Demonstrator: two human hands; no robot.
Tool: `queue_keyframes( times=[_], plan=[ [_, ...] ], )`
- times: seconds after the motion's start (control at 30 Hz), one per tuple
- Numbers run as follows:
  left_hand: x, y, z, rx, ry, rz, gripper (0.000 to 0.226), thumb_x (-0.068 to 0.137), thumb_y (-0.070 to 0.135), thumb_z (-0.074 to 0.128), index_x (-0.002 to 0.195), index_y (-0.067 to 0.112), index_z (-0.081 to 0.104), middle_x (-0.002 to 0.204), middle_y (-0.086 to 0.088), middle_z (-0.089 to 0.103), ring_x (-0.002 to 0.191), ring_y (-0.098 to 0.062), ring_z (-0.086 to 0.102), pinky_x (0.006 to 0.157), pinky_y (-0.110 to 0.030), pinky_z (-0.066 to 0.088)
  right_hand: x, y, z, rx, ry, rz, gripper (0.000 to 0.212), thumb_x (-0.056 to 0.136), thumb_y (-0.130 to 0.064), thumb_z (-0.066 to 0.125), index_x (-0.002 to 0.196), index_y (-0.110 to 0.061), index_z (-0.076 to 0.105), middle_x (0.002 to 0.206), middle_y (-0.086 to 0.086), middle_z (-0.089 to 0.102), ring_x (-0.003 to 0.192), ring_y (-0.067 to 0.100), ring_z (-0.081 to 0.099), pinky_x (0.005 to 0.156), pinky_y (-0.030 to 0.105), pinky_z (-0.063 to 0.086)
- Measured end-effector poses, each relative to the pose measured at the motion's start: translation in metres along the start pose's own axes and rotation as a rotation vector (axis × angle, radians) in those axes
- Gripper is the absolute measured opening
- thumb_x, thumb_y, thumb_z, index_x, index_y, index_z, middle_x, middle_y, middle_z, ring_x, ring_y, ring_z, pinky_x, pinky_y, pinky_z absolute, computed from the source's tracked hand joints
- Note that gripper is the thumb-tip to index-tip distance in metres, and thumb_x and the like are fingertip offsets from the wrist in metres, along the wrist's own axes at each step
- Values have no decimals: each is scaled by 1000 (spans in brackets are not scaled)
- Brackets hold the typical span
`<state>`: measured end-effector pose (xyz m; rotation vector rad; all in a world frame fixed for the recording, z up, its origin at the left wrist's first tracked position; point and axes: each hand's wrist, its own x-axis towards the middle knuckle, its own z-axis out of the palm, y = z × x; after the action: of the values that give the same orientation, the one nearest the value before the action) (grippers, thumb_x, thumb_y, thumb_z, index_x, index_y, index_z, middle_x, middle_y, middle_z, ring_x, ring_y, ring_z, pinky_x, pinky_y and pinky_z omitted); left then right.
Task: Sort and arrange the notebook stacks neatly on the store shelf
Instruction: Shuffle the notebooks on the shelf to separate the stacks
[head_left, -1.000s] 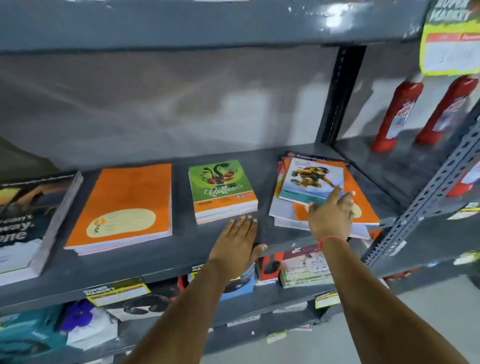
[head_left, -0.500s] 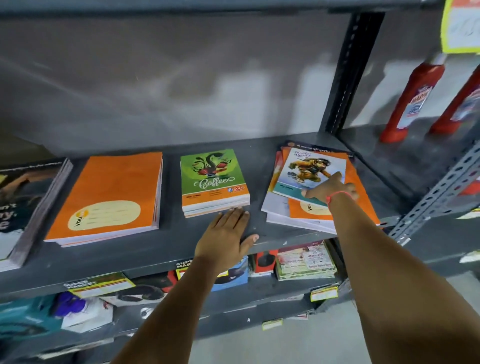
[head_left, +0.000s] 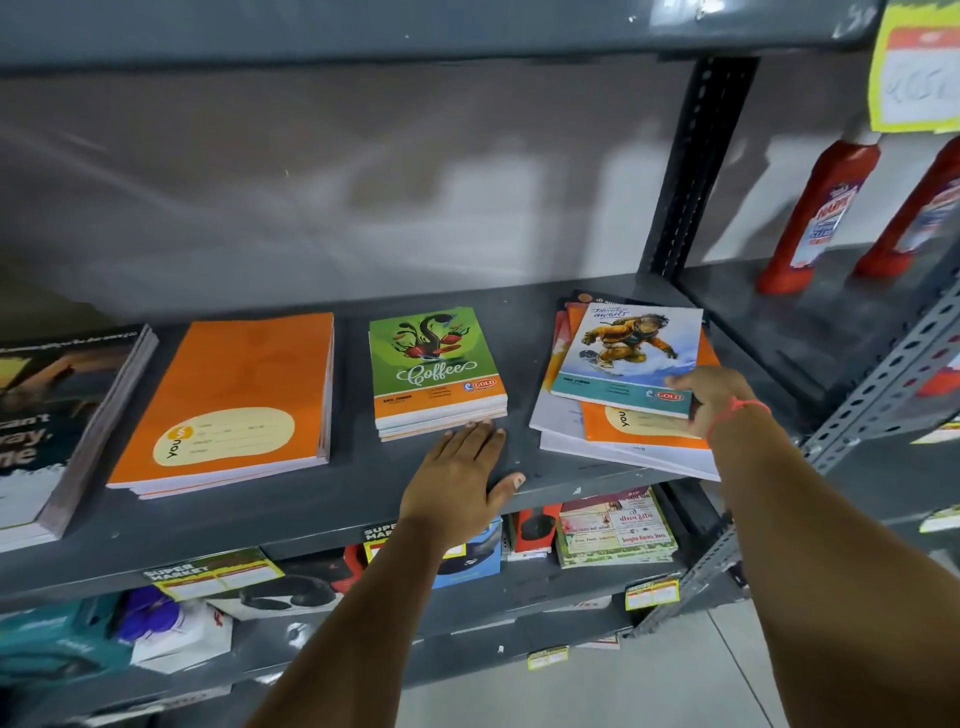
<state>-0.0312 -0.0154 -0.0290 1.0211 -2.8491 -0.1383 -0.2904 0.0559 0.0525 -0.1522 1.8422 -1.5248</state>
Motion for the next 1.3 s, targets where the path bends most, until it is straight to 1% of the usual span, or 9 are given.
queue_keyframes(
  times=[0.17,0.3,0.47,0.6,0.73,0.83,0.93,1.17,1.3],
  plan=[
    [-10,-10,-9,-18,-46,-30,67,92,55,15,146,17,20,158,-2,19,146,-18,16,119,-30,8,-9,-3,12,244,-48,49,8,89,-2,55,81,-5,53,94,11,60,117,30,55,73,32,48],
    [-40,-35,-18,-38,-1,-123,107,66,67,-22,142,15,33,152,-5,34,139,-23,34,114,-34,27,-19,-7,45,249,-192,0,12,89,0,55,82,-9,51,86,8,58,85,23,58,60,27,47],
    [-66,-67,-24,27,-37,-269,80,93,53,1,108,10,67,108,-8,74,96,-26,71,79,-39,56,-33,5,112,140,-385,44,15,88,5,50,78,-6,53,83,12,58,74,24,58,51,29,57],
    [-72,-77,-17,56,-13,-259,76,93,51,4,109,11,67,108,-6,74,98,-24,71,83,-38,55,-36,23,146,35,-407,64,12,86,6,54,77,-3,55,86,15,61,73,26,60,51,30,55],
    [-71,-78,-14,59,31,-231,76,94,49,5,110,9,67,108,-9,73,99,-26,70,86,-39,54,-31,29,161,-182,-262,-73,3,82,-1,62,82,-2,59,112,19,64,94,32,63,77,37,54],
    [-71,-79,-11,56,56,-218,75,94,48,6,109,8,68,108,-9,73,99,-26,70,86,-40,54,-37,29,163,-658,-86,-322,25,86,-20,61,96,3,66,112,20,67,89,27,61,51,16,42],
    [-71,-78,-10,41,47,-208,74,94,47,7,109,8,67,108,-9,73,100,-27,70,86,-40,54,-36,36,165,-850,-47,-395,31,87,-23,58,104,3,65,114,19,68,80,26,58,35,13,29],
    [-70,-82,-2,110,179,-192,70,94,44,9,107,8,67,105,-10,74,96,-28,71,82,-40,56,-35,40,161,-945,4,-504,36,84,-37,58,104,-8,66,106,15,70,92,31,66,64,32,56],
    [-60,-54,-9,64,348,-165,31,82,28,39,82,14,66,81,-7,68,67,-24,63,57,-31,52,-40,41,134,-852,214,-558,31,91,-26,44,111,-10,61,114,17,63,104,35,58,84,40,51]
  ],
)
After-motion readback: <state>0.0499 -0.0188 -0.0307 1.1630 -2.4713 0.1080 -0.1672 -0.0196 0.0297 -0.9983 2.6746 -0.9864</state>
